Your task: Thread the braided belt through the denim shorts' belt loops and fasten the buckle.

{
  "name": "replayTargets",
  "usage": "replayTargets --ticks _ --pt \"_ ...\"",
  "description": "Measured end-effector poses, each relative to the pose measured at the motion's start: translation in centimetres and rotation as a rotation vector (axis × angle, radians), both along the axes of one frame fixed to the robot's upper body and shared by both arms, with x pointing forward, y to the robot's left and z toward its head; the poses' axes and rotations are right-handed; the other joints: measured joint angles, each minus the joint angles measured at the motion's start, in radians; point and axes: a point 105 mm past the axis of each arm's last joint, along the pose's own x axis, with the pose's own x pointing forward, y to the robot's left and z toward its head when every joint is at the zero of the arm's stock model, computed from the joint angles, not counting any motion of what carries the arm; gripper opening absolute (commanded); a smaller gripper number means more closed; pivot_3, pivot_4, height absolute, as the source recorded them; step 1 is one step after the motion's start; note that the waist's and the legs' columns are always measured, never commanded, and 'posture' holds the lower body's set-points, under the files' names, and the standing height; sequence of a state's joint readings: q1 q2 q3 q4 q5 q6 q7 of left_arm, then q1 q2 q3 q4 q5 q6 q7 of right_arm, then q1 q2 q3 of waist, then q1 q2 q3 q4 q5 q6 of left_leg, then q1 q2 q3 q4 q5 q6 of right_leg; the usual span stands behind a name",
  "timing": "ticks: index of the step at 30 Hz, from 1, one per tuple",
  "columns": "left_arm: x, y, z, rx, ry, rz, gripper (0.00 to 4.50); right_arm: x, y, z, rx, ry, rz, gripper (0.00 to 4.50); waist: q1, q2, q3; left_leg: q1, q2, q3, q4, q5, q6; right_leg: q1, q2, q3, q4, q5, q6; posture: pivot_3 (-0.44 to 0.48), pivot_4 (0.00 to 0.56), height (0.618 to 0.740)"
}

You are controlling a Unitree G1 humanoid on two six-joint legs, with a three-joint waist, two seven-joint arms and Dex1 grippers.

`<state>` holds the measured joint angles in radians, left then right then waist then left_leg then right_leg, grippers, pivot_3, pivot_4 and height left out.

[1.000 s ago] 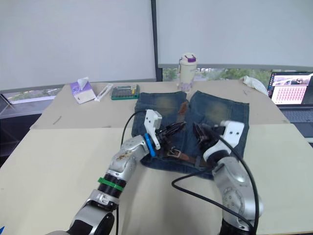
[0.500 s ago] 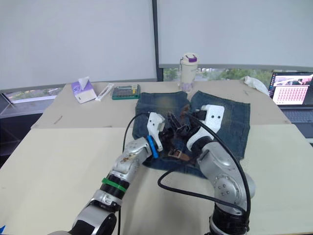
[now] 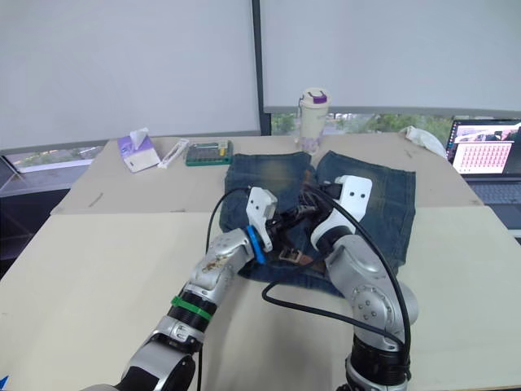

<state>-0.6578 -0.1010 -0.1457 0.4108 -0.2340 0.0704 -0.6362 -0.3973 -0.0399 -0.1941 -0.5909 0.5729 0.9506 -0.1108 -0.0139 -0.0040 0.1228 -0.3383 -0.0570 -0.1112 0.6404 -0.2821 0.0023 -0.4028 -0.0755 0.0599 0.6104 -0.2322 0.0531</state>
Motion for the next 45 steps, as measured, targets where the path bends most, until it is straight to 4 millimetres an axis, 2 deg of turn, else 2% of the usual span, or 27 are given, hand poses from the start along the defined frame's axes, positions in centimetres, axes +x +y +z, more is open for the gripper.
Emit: replayTargets --ticks 7,12,19,24,27,30,32,37,42,45 --pt "-0.3 0.4 0.3 -0.032 0.001 -0.050 2.71 0.0 -0.8 0.0 0.013 0.002 -0.037 0.00 0.000 0.000 0.000 0.000 0.000 0.000 0.000 0.000 0.000 0.000 0.000 0.000 0.000 0.000 0.000 0.000 0.150 0.740" --pt "-0.8 2.6 1.7 -0.065 -0.070 -0.114 4.46 0.0 -2.6 -0.6 0.037 0.029 -0.109 0.00 -0.002 0.000 0.000 0.000 0.001 0.000 0.000 0.000 0.000 0.000 0.000 0.000 0.000 0.000 0.000 0.000 0.150 0.740" --pt "-0.1 7.1 3.5 -0.163 -0.078 -0.120 4.48 -0.6 -5.3 -2.4 0.130 0.102 -0.214 0.00 -0.001 0.001 0.000 0.000 0.001 0.000 0.000 0.000 0.000 0.000 0.000 0.000 0.000 0.000 0.000 0.000 0.150 0.740" --pt "2.2 8.6 3.6 -0.152 -0.066 -0.021 4.48 -1.5 -7.2 -3.3 0.135 0.141 -0.276 0.00 0.002 0.001 0.000 0.000 0.000 0.000 0.000 0.000 0.000 0.000 0.000 0.000 0.000 0.000 0.000 0.000 0.150 0.740" --pt "2.9 8.2 2.6 -0.081 -0.067 0.016 4.48 -1.9 -7.5 -3.5 0.136 0.152 -0.282 0.00 0.000 0.001 0.000 0.000 0.000 0.000 0.000 0.000 0.000 0.000 0.000 0.000 0.000 0.000 0.000 0.000 0.150 0.740" --pt "3.0 7.3 0.9 -0.033 -0.030 0.005 4.48 -2.1 -7.1 -2.9 0.151 0.130 -0.257 0.00 -0.003 0.001 0.000 0.000 0.000 0.000 0.000 0.000 0.000 -0.001 0.001 0.000 0.000 0.000 0.000 0.000 0.150 0.740" --pt "2.9 7.0 0.5 -0.026 -0.024 -0.002 4.48 -2.2 -6.7 -2.5 0.156 0.116 -0.239 0.00 -0.005 0.001 0.000 0.000 0.001 0.000 0.000 0.000 0.000 -0.001 0.001 0.000 0.000 0.000 0.000 0.000 0.150 0.740" --pt "2.3 6.5 0.6 -0.013 -0.045 -0.064 4.48 -2.0 -6.1 -1.6 0.174 0.095 -0.223 0.00 -0.004 0.001 0.000 0.000 0.000 0.000 0.000 0.000 0.000 -0.001 0.001 0.000 0.000 0.000 0.000 0.000 0.150 0.740" --pt "1.5 5.3 0.7 0.002 -0.067 -0.132 4.48 -1.2 -3.7 1.0 0.213 0.023 -0.132 0.00 -0.004 0.001 0.000 0.000 0.001 0.000 -0.001 0.000 0.000 -0.001 0.001 0.000 0.001 0.000 0.000 0.000 0.150 0.740" --pt "0.9 4.6 1.4 0.001 -0.105 -0.158 4.48 -0.7 -2.4 2.3 0.220 -0.002 -0.093 0.00 -0.003 0.001 0.000 0.000 0.001 0.000 0.000 0.000 0.000 -0.001 0.000 0.000 0.001 0.000 -0.001 0.000 0.150 0.740"
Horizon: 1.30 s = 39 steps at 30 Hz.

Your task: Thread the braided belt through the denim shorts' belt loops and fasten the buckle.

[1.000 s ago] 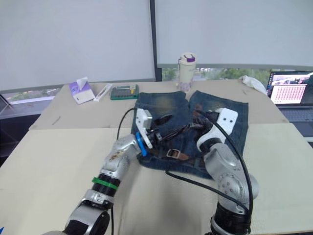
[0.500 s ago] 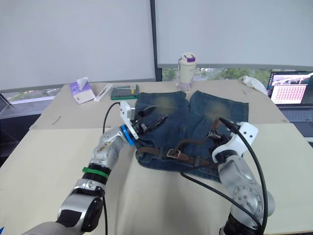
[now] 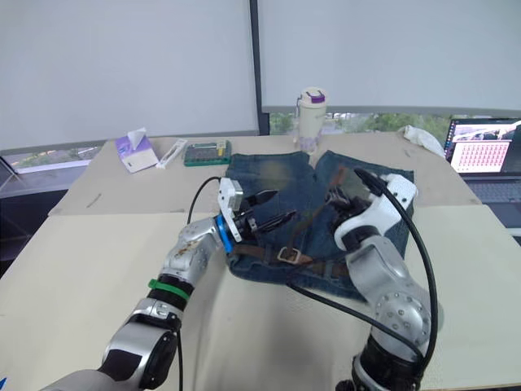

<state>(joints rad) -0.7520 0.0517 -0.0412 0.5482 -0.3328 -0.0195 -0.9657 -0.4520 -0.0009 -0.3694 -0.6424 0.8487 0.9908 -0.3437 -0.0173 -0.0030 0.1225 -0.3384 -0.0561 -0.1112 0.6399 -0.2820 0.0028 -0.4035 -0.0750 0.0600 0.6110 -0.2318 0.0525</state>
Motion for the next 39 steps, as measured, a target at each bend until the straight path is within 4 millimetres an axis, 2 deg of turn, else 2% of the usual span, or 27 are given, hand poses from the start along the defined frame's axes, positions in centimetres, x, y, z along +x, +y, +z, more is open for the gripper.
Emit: replayTargets --ticks 5,10,11,23,37,39 --pt "-1.2 -1.3 0.4 0.007 -0.033 -0.023 4.48 0.7 1.9 0.7 0.015 -0.005 0.055 0.00 0.002 0.000 0.000 0.000 0.000 0.000 0.000 0.000 0.000 0.000 0.000 0.000 0.000 0.000 0.000 0.000 0.150 0.740" --pt "-1.0 -1.6 -1.0 0.038 0.020 0.035 4.48 0.8 1.6 0.8 0.024 -0.008 0.034 0.00 0.001 0.000 0.000 0.000 0.000 0.000 0.000 0.000 0.000 0.000 0.000 0.000 0.000 0.000 0.000 0.000 0.150 0.740" --pt "-0.9 -1.6 -1.1 0.039 0.024 0.047 3.94 0.8 1.6 0.8 0.023 -0.008 0.033 0.00 0.001 0.000 0.000 0.000 0.000 0.000 0.000 0.000 0.000 0.000 0.000 0.000 0.000 0.000 0.000 0.000 0.150 0.740" --pt "-0.4 -2.6 -0.2 -0.027 0.008 0.149 0.02 0.8 1.9 0.8 0.011 -0.003 0.031 0.00 0.001 0.000 0.000 0.000 0.000 0.000 0.000 0.000 0.000 0.000 0.000 0.000 0.000 0.000 0.000 0.000 0.150 0.740" --pt "-0.5 -2.7 -0.6 -0.022 0.002 0.170 0.02 0.5 3.0 0.6 -0.024 -0.005 0.068 0.00 0.001 0.000 0.000 0.000 0.000 0.000 0.000 0.000 0.000 0.000 0.000 0.000 0.000 0.000 0.000 0.000 0.150 0.740" --pt "-0.4 -2.6 -0.6 -0.024 0.005 0.179 0.00 0.5 2.9 0.6 -0.056 -0.017 0.082 0.78 0.001 0.000 0.000 0.000 0.000 0.000 0.000 0.000 0.000 0.000 0.000 0.000 0.000 0.000 0.000 0.000 0.150 0.740"
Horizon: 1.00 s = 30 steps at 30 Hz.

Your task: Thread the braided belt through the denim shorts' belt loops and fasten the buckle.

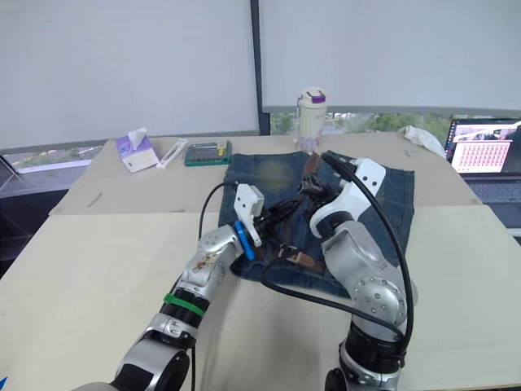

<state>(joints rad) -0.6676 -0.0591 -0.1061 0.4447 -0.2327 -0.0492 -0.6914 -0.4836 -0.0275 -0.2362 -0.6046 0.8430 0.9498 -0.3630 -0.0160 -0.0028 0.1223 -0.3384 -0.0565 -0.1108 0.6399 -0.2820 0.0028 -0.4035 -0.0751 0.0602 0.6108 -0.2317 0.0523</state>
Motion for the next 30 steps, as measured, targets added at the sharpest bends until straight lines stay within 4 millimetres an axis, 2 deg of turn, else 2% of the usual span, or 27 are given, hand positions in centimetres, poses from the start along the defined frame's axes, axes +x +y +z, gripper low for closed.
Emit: replayTargets --ticks 3,5,7,10,14,17,22,25,28,30 --pt "0.8 1.1 0.0 -0.026 0.041 0.063 0.00 -0.5 0.4 -0.6 -0.080 -0.025 0.069 1.77 -0.001 0.000 0.000 0.000 0.000 0.000 0.000 0.000 0.000 0.000 0.000 0.000 0.000 0.000 0.000 0.000 0.150 0.740" --pt "1.6 2.4 -0.4 -0.058 0.103 0.125 0.00 -1.2 0.5 -1.2 -0.200 -0.078 0.135 2.42 -0.001 0.000 0.000 0.000 -0.001 0.001 0.000 0.000 0.000 0.001 0.000 0.000 -0.001 -0.001 0.001 0.000 0.150 0.740" --pt "2.2 4.0 -1.2 -0.081 0.172 0.197 0.00 -2.3 0.6 -2.6 -0.314 -0.113 0.223 2.42 -0.002 -0.001 0.001 0.001 -0.002 0.001 0.000 0.000 0.000 0.001 0.001 -0.001 -0.001 -0.003 0.005 0.000 0.150 0.740" --pt "2.8 6.0 -2.7 -0.117 0.275 0.292 0.00 -3.5 0.9 -5.5 -0.386 -0.107 0.352 2.42 -0.007 -0.003 0.002 0.001 0.000 0.001 0.000 0.000 0.000 0.001 0.002 0.000 0.000 -0.006 0.009 0.000 0.150 0.740" --pt "2.7 7.0 -2.8 -0.165 0.326 0.340 0.00 -3.0 0.4 -8.6 -0.526 -0.113 0.445 2.42 -0.001 -0.004 0.003 0.002 0.000 0.001 0.001 0.000 0.000 0.002 0.001 0.000 0.000 -0.005 0.009 0.000 0.150 0.740" --pt "2.2 7.4 -2.7 -0.169 0.337 0.338 0.00 -2.5 0.1 -10.9 -0.595 -0.088 0.491 2.42 0.000 -0.004 0.003 0.002 0.000 0.001 0.001 0.000 0.000 0.001 0.001 0.000 0.000 0.000 0.000 0.000 0.150 0.740" --pt "1.1 7.9 -3.8 -0.172 0.402 0.326 0.00 -2.3 0.3 -12.6 -0.526 -0.049 0.532 2.42 0.002 -0.004 0.003 0.001 0.001 0.001 0.001 0.000 -0.001 0.001 0.000 0.000 0.000 0.000 -0.001 0.000 0.150 0.740" --pt "0.9 8.5 -4.3 -0.163 0.420 0.349 0.00 -2.6 0.1 -12.5 -0.509 -0.054 0.568 2.42 0.005 -0.004 0.003 0.001 0.001 0.001 0.001 0.000 -0.001 0.002 0.000 0.000 -0.001 0.000 -0.001 0.000 0.150 0.740" --pt "0.6 9.6 -4.9 -0.151 0.436 0.378 0.00 -2.8 -0.5 -12.5 -0.496 -0.046 0.580 1.65 0.005 -0.004 0.003 0.001 0.001 0.001 0.001 0.000 -0.001 0.002 0.000 0.000 -0.001 0.001 -0.001 0.000 0.150 0.740" --pt "0.3 9.9 -5.5 -0.141 0.454 0.388 0.00 -2.7 -0.9 -12.3 -0.496 -0.047 0.571 0.95 0.003 -0.004 0.003 0.001 0.001 0.001 0.001 0.000 -0.001 0.001 0.000 0.000 0.000 0.001 -0.001 0.000 0.150 0.740"
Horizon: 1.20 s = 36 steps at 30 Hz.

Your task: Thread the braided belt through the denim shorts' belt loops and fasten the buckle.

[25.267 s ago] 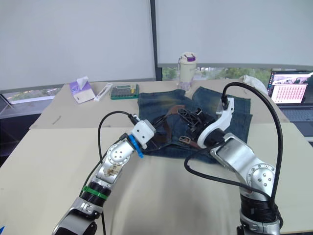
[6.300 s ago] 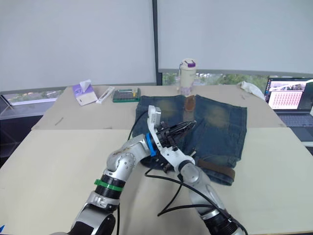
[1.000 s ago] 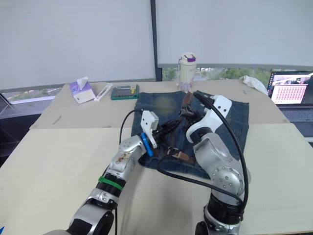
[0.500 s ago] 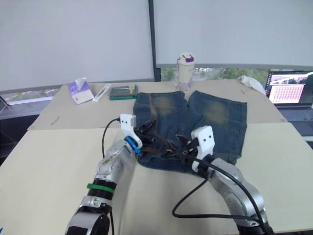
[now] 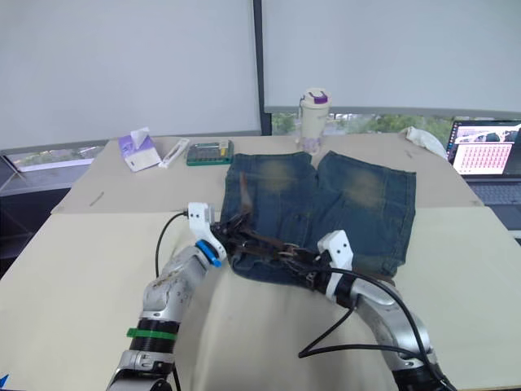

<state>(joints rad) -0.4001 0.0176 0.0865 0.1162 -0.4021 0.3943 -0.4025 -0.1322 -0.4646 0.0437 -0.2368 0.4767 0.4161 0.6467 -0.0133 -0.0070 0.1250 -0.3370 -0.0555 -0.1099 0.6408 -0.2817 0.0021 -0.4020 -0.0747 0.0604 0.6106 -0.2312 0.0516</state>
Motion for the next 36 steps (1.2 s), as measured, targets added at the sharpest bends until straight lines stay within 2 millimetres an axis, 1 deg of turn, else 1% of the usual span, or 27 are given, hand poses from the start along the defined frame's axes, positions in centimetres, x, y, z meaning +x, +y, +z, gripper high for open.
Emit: replayTargets --ticks 1,2,3,8,12,18,24,28,36 --pt "-0.2 0.1 -0.2 0.000 0.006 0.002 0.00 0.1 -0.2 0.0 0.001 0.001 -0.006 0.66 0.000 0.000 0.000 0.000 0.000 0.000 0.000 0.000 0.000 0.000 0.000 0.000 0.000 0.000 0.000 0.000 0.150 0.740" --pt "-0.4 0.2 -0.4 -0.005 0.013 0.005 0.00 0.2 -0.4 0.0 -0.001 0.007 -0.014 0.27 -0.001 0.000 0.000 0.000 0.000 0.000 0.000 0.000 0.000 0.000 0.000 0.000 0.000 0.000 0.000 0.000 0.150 0.740" --pt "-0.4 0.2 -0.5 -0.009 0.021 0.006 0.00 0.3 -0.6 -0.1 -0.008 0.013 -0.019 0.01 0.000 0.000 0.000 0.000 0.000 0.000 0.000 0.000 0.000 0.000 0.000 0.000 0.000 0.000 0.000 0.000 0.150 0.740" --pt "-1.1 0.8 -0.8 -0.019 0.037 0.017 0.00 0.8 -1.0 -0.6 -0.057 0.037 -0.015 0.01 0.000 0.000 0.000 0.000 0.000 0.000 0.000 0.000 0.000 0.000 0.000 0.000 0.000 0.000 0.000 0.000 0.150 0.740" --pt "-1.8 0.8 -1.2 -0.031 0.058 0.003 0.00 1.5 -0.7 -1.1 -0.105 0.043 -0.007 0.01 0.000 0.000 0.000 0.000 0.000 0.000 0.000 0.000 0.000 0.000 0.000 0.000 0.000 0.000 0.000 0.000 0.150 0.740" --pt "-2.2 0.9 -0.9 -0.039 0.050 -0.003 0.00 2.2 -0.5 -1.1 -0.124 0.041 0.002 0.01 0.000 0.000 0.000 0.000 0.000 0.001 0.000 0.000 0.000 0.000 0.000 0.000 0.000 0.000 -0.001 0.000 0.150 0.740" --pt "-2.5 1.2 -1.2 -0.038 0.056 0.013 0.00 2.3 0.8 -0.9 -0.131 0.031 0.059 0.01 0.000 0.000 0.000 0.000 0.000 0.000 0.000 0.000 0.000 0.000 0.000 0.000 0.000 0.000 -0.001 0.000 0.150 0.740" --pt "-2.7 1.5 -1.4 -0.032 0.060 0.027 0.00 2.3 1.3 -0.8 -0.130 0.029 0.082 0.01 0.000 0.000 0.000 0.000 0.000 0.000 0.000 0.000 0.000 0.000 0.000 0.000 0.000 0.001 -0.001 0.000 0.150 0.740" --pt "-3.0 2.1 -1.5 -0.020 0.062 0.039 0.00 2.5 2.0 -1.5 -0.172 0.036 0.118 0.01 -0.002 0.001 0.000 0.000 0.000 0.000 0.000 0.000 0.000 0.000 0.000 0.000 0.000 0.001 -0.001 0.000 0.150 0.740"
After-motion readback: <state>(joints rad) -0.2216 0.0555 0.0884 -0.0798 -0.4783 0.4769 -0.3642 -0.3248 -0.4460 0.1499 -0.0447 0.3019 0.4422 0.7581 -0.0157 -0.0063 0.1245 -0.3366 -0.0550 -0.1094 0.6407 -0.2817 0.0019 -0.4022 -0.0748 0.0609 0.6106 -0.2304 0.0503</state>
